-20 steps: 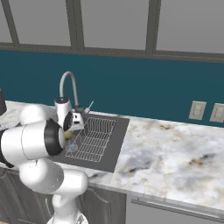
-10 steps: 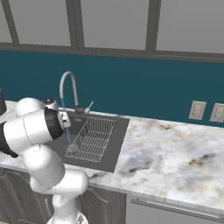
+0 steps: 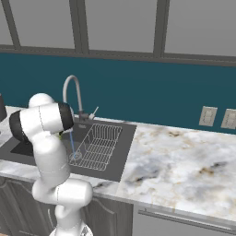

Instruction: Turn on the sink faucet. Then move the lemon wedge from the counter to the sink. Turn off the sink. Move the vegetable from the sink to the pot next to the stove. Finally move the pot to the rear center burner.

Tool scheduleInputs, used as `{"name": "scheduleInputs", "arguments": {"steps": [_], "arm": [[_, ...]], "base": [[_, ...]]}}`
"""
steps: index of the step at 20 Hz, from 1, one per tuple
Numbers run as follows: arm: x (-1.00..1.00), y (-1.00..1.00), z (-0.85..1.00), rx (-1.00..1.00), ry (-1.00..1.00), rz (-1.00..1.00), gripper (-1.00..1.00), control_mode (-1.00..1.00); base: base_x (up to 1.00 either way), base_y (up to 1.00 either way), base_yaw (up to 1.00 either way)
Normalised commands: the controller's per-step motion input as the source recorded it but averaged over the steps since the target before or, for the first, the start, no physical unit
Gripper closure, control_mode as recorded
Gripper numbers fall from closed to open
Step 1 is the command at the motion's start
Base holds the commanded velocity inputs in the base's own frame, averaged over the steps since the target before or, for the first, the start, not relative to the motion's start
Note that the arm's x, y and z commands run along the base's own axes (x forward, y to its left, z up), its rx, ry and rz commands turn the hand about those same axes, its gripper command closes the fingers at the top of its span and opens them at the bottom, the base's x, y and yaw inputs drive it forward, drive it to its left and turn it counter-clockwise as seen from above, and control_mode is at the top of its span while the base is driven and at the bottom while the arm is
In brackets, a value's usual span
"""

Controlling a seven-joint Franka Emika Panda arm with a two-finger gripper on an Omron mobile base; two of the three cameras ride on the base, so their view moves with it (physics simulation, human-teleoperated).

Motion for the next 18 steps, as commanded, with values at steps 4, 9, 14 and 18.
{"name": "scheduleInputs", "arguments": {"steps": [4,9,14,18], "arm": [[0.43,0.16,-0.15,0.0,0.0,0.0,1.0,-1.0],[0.35,0.19,-0.26,0.0,0.04,-0.01,1.0,-1.0],[0.37,0.16,-0.31,0.0,0.07,-0.03,1.0,-1.0],[0.37,0.23,-0.34,0.0,0.11,-0.05,1.0,-1.0]], "base": [[0.0,0.0,0.0],[0.0,0.0,0.0],[0.0,0.0,0.0],[0.0,0.0,0.0]]}}
